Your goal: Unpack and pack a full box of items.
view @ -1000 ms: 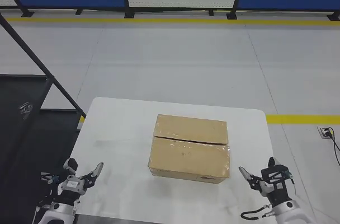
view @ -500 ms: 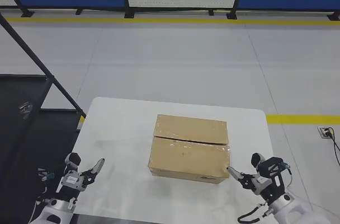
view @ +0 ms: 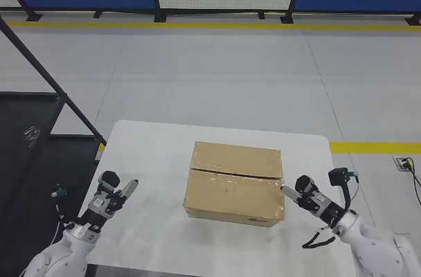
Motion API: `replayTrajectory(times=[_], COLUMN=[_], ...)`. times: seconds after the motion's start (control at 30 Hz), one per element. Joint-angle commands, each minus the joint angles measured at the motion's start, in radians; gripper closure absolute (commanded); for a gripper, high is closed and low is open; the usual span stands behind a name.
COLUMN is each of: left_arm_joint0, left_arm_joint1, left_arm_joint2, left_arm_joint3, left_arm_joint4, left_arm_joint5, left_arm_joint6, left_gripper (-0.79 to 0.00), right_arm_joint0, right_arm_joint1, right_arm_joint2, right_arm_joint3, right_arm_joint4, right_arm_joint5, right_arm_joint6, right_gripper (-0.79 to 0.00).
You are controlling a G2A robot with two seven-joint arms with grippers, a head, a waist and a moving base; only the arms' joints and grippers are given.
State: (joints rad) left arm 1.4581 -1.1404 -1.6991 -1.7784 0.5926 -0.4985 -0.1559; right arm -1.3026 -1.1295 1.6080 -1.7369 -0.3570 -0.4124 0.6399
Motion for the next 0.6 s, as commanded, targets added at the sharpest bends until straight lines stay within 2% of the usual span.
replayTrajectory(times=[0.0, 0.2, 0.37, 0.57], left_arm_joint0=[-0.017, -0.018, -0.023, -0.036], left_arm_joint1=[0.004, 0.005, 0.003, 0.004], left_arm_joint2=[-0.003, -0.006, 0.013, 0.033], left_arm_joint3=[0.013, 0.013, 0.025, 0.017], left_arm_joint4=[-0.030, -0.025, -0.052, -0.054], left_arm_joint5=[-0.047, -0.048, -0.009, -0.015], left_arm_joint6=[-0.047, -0.050, -0.052, -0.077], left_gripper=[-0.785, -0.785, -0.785, -0.785], right_arm_joint0=[0.051, 0.129, 0.174, 0.222], right_arm_joint1=[0.003, 0.012, 0.017, 0.024], right_arm_joint2=[-0.007, -0.041, -0.069, -0.084], right_arm_joint3=[0.064, 0.179, 0.239, 0.305], right_arm_joint4=[0.090, 0.227, 0.330, 0.491], right_arm_joint5=[-0.021, -0.092, -0.150, -0.199], right_arm_joint6=[0.080, 0.226, 0.303, 0.394], right_gripper=[-0.785, -0.785, -0.785, -0.785])
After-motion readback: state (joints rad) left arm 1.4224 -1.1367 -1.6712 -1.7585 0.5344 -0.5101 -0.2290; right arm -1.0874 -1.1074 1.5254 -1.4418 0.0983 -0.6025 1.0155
